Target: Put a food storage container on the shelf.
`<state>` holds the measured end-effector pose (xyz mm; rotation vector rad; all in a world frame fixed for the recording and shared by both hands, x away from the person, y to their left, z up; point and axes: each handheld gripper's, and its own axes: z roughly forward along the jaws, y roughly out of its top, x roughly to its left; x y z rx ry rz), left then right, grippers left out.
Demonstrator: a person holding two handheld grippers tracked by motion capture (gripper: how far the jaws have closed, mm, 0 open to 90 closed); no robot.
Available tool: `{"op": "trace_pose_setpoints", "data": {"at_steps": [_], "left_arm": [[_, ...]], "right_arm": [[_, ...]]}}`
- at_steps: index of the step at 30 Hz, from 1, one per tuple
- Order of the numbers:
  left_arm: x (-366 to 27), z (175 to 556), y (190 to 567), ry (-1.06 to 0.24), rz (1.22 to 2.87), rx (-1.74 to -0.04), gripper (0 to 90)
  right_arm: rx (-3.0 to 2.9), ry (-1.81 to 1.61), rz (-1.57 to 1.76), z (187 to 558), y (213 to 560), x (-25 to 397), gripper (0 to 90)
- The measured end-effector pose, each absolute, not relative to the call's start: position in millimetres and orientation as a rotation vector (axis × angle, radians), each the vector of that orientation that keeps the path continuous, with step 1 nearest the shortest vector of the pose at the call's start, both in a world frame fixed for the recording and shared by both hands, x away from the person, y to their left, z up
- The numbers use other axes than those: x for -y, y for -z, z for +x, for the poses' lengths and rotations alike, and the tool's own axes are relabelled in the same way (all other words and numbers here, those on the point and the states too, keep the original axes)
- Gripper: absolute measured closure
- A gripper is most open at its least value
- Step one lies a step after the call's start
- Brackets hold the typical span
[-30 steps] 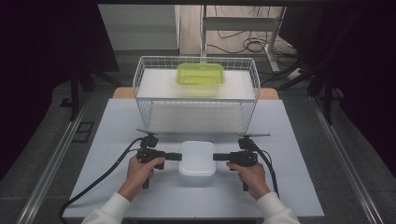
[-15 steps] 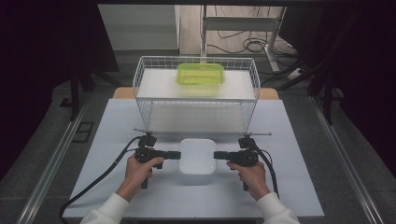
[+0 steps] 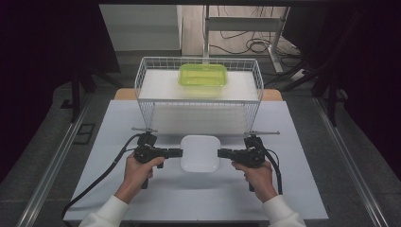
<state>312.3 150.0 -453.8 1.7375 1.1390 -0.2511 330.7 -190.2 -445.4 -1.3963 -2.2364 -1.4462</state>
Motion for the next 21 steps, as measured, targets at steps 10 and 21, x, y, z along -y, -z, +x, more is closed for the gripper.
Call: {"op": "trace_pose_setpoints", "data": {"at_steps": [10, 21], "left_arm": [[-150.1, 307.6, 437.9, 0.171, 1.759, -1.092, 80.0], [-150.7, 303.2, 426.2, 0.118, 1.763, -1.060, 79.9]], "right_arm": [[2.347, 1.499, -1.343, 324.3, 428.2, 186.2, 77.4], [2.403, 1.536, -1.307, 320.4, 417.2, 184.3, 77.3]]}}
